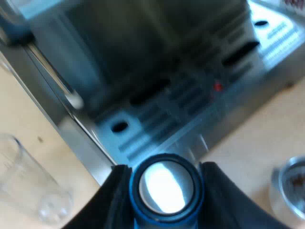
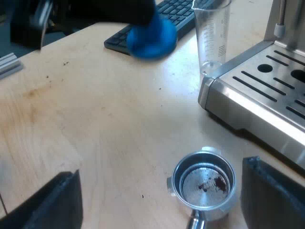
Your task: Grind coffee beans and then tamp
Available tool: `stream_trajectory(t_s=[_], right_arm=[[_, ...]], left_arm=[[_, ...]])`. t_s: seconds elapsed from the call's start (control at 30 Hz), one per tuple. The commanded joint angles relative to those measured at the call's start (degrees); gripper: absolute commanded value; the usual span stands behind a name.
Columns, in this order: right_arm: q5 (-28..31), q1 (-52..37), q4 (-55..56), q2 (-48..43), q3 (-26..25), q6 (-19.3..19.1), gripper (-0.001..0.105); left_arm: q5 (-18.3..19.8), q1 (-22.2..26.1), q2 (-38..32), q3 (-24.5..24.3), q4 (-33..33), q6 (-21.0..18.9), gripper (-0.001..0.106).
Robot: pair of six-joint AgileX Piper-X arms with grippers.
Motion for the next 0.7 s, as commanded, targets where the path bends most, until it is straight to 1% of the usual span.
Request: stream_trajectory(t_s=[0.03,0.1,0.17,0.27,0.4,0.47,0.7], right_arm=[[-0.07,-0.02,-2.95,1.95,-0.14,-0.89,0.070],[-0.07,-0.02,-4.68,3.31,-0.14,-0.89,0.070],[-0.07,-0.02,-6.08,5.31,-0.14,-0.89,0.070],[-0.07,-0.02,-6.71,7.12,-0.14,-0.89,0.070],[-0.07,-0.02,-7.68,9.38,-0.14,-0.74,0.070],[-0.07,-0.02,-8.15,10.79,-0.14,-0.74,0.070],[-0.07,-0.02,-10.53,13.38,-0.14,-0.74,0.070]], left_arm=[[0.77,0.16,-0.15,1.90,-0.31,0.31,0.001],[0.77,0.16,0.36,3.10,-0.84,0.31,0.001],[0.77,0.16,1.47,4.65,-3.20,0.31,0.001],[1.15,0.16,3.36,5.51,-5.73,0.31,0.001],[1.16,0.16,6.59,5.51,-8.03,0.41,0.001],[1.16,0.16,9.48,5.51,-10.75,0.58,0.001],[1.16,0.16,17.59,5.51,-15.79,0.58,0.001]])
